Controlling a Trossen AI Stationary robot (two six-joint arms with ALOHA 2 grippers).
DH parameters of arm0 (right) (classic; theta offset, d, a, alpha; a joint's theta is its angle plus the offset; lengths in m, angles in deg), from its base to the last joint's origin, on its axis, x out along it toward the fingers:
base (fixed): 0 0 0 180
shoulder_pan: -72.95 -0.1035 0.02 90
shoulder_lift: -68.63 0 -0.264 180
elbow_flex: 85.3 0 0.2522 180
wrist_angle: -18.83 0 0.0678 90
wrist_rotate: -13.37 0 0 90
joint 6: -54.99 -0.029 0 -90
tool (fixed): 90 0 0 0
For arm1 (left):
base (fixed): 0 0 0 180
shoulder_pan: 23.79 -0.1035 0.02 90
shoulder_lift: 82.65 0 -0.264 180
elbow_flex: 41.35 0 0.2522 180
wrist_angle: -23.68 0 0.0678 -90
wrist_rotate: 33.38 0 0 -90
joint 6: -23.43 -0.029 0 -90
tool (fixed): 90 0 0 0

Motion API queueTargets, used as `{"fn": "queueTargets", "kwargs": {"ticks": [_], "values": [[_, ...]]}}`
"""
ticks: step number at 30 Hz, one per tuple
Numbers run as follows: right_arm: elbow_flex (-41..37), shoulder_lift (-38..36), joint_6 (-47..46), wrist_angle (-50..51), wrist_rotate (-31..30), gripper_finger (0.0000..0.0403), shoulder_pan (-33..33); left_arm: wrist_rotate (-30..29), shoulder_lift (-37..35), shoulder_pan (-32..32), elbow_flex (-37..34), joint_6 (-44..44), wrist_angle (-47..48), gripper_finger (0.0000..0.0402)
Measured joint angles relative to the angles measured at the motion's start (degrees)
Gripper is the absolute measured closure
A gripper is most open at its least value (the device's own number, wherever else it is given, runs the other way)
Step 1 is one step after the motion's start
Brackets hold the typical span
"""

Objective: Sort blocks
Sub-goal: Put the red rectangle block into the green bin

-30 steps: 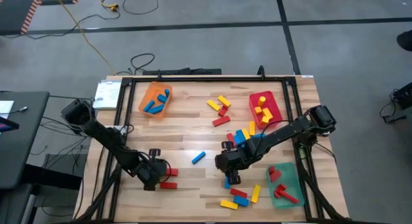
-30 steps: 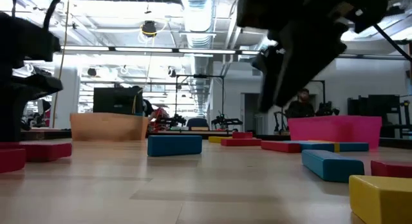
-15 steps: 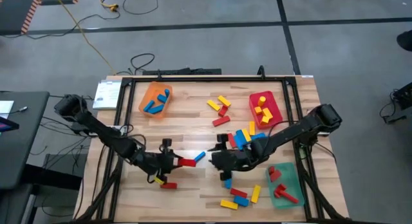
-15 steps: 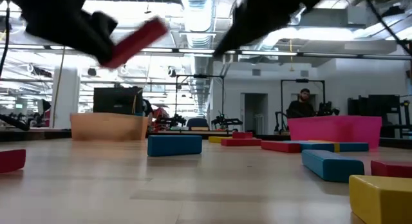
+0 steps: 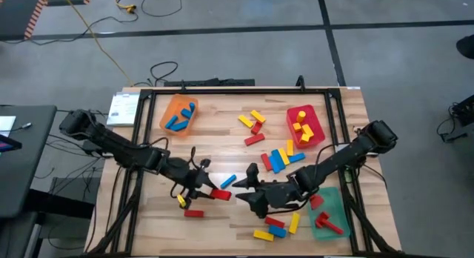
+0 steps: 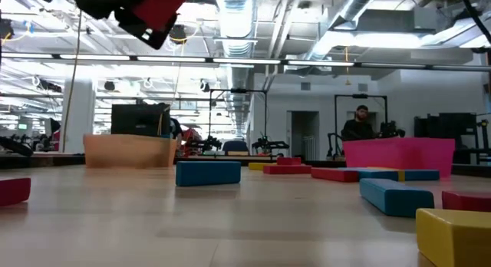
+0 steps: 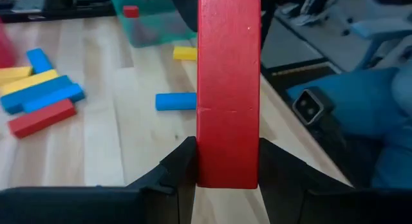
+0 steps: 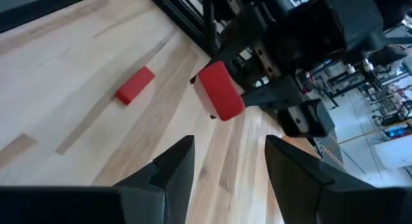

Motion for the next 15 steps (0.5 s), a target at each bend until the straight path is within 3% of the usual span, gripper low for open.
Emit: {"fn": "queueTargets", "kwargs": {"ticks": [15], "values": [[0.00,0.01,3.26,-4.43,2.99,0.0200,1.01,9.88,0.07,-5.80,0.00,1.41,-2.54,0.0274]]}}
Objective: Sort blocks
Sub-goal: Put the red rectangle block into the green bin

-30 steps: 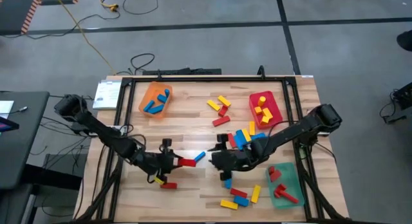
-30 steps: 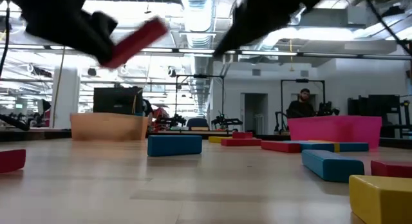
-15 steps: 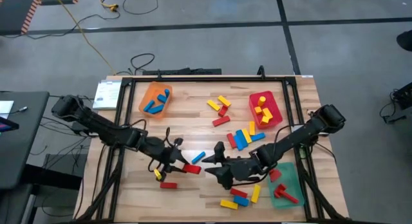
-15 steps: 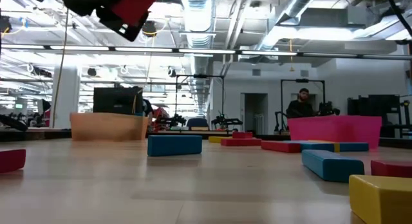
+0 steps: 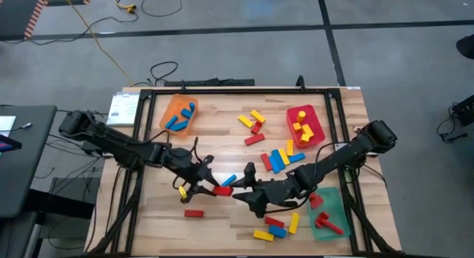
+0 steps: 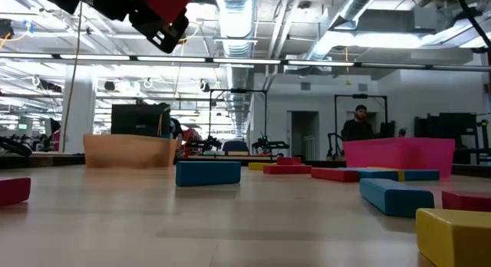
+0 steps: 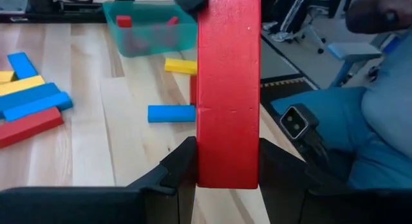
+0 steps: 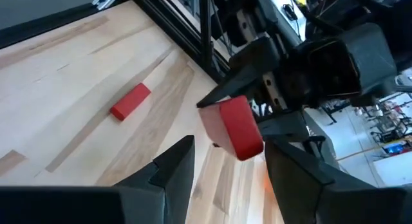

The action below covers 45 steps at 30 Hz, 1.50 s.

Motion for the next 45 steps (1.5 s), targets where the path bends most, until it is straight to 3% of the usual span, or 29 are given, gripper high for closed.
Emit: {"fn": "queueTargets", "kwargs": {"ticks": [18,31,36,45], "values": [[0.00,0.00,1.09,-3.59,6.58,0.0205,2.21,6.77,0.46,-3.65,0.00,3.29,-2.99,0.0274],[0.00,0.00,1.70,-3.90,9.44,0.0290,2.97,8.30,0.48,-4.51,-0.03,3.93,-4.16,0.0274],[0.11,-0.08,1.59,-2.90,11.64,0.0297,2.95,9.43,0.57,-4.51,-0.09,3.84,-6.27,0.0274],[0.11,-0.13,-0.18,-1.83,10.01,0.0323,1.62,9.43,0.57,-4.50,-0.09,3.76,-6.96,0.0258]]}}
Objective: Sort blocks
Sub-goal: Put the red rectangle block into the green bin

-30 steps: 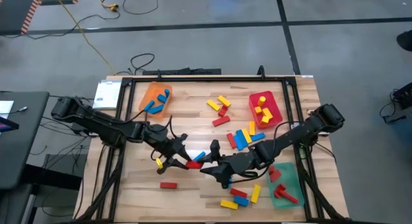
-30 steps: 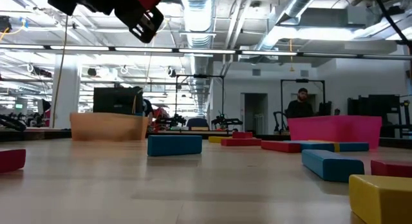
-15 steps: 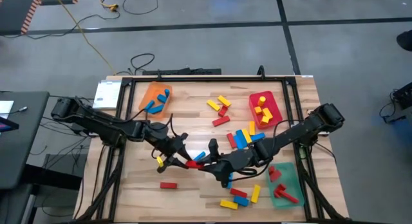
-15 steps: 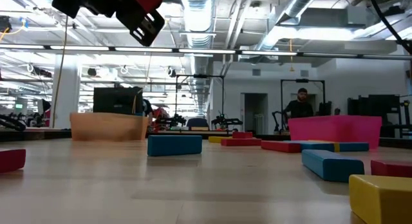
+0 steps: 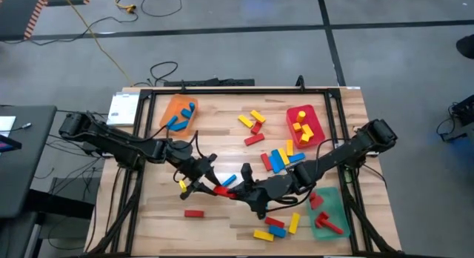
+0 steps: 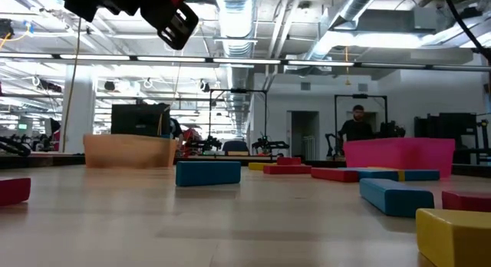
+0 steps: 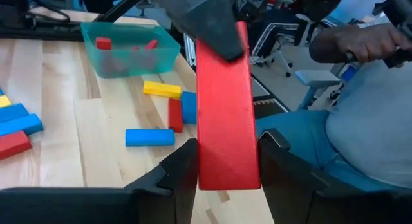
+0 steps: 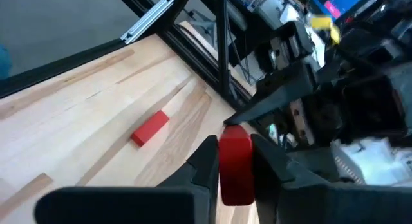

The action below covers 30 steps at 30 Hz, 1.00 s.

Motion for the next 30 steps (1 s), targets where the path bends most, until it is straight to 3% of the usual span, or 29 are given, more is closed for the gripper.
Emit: {"fn": "queueTargets", "kwargs": {"ticks": [4,11,16,23,30], "values": [[-0.07,0.22,-4.31,4.94,-0.59,0.0337,-1.75,-1.25,-0.28,-0.12,0.26,-1.27,-1.61,0.0227],[3.78,-0.39,-17.51,24.95,-3.49,0.0339,-5.85,-6.21,-0.17,-0.05,0.14,-5.97,2.65,0.0184],[9.40,-0.33,-29.96,42.64,-3.65,0.0340,-9.43,-8.92,-0.17,-0.04,0.13,-8.32,7.99,0.0181],[16.81,-0.39,-47.51,64.26,-3.54,0.0340,-14.79,-11.93,-0.17,-0.03,-1.34,-11.17,7.62,0.0180],[18.32,-0.39,-65.30,76.47,0.49,0.0341,-20.16,-13.65,3.91,-0.03,-1.42,-13.03,4.11,0.0180]]}}
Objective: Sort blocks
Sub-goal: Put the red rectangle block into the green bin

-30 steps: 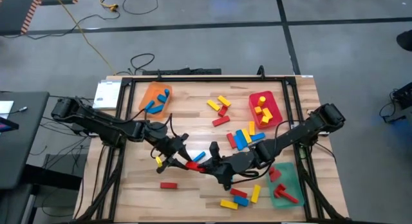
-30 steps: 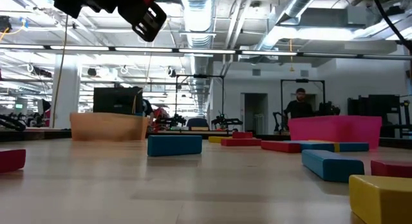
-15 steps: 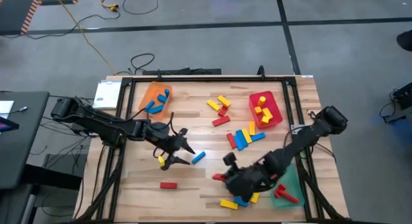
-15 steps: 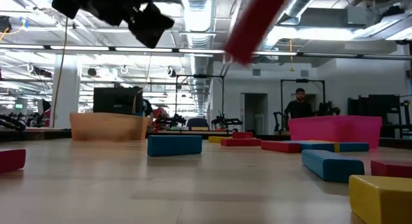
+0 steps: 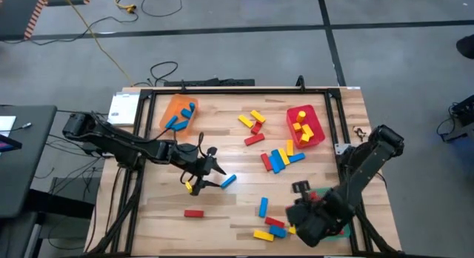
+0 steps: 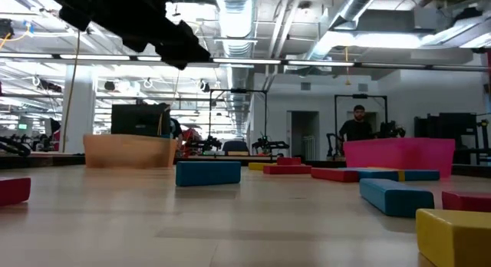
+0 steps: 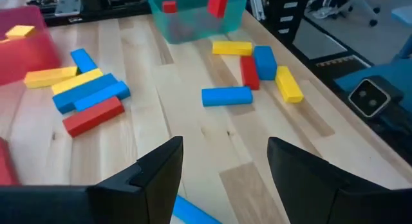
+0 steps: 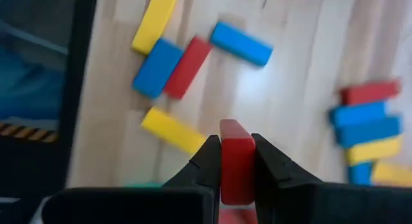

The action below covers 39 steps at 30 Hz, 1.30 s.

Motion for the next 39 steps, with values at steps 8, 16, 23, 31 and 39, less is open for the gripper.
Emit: {"fn": "queueTargets", "kwargs": {"ticks": [8,16,23,31,39], "values": [[0.00,0.00,-15.30,4.15,4.83,0.0341,-5.11,0.04,11.07,-0.15,1.49,-1.08,-6.78,0.0179],[0.00,-0.18,-27.06,9.58,7.18,0.0341,-9.64,0.17,18.02,-0.13,7.77,-3.88,-6.72,0.0179],[0.00,-0.76,-35.83,10.41,7.68,0.0341,-13.19,5.34,22.69,0.03,13.50,-5.46,-4.39,0.0179],[-0.96,-0.76,-43.93,10.10,7.82,0.0341,-16.20,-5.13,23.95,0.45,18.90,-2.64,5.85,0.0180],[-2.66,-0.76,-48.84,9.75,7.82,0.0341,-17.81,-8.06,23.65,2.71,21.98,3.62,19.46,0.0180]]}}
